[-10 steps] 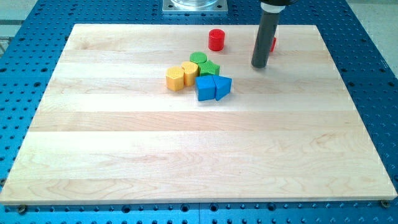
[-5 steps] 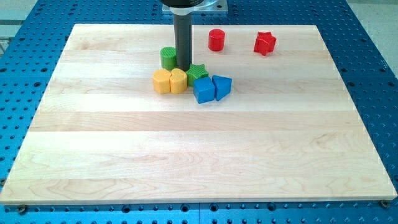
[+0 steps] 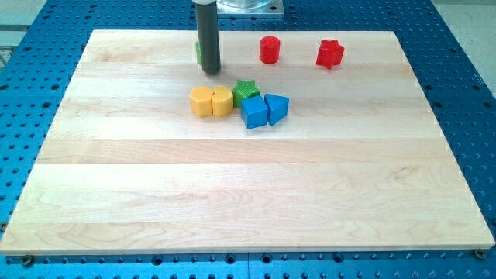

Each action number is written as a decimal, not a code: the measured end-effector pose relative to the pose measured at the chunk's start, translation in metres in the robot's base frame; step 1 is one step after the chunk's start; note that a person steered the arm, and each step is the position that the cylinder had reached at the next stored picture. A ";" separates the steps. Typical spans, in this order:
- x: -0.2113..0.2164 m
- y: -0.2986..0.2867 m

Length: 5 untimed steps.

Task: Place the green blocks vertically to each other

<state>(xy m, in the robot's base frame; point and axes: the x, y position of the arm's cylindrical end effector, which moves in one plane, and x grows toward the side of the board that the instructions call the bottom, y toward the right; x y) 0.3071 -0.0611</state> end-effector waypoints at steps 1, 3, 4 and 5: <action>0.020 0.007; -0.024 -0.006; 0.000 0.023; 0.038 0.119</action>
<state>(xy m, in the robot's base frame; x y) 0.3449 0.0584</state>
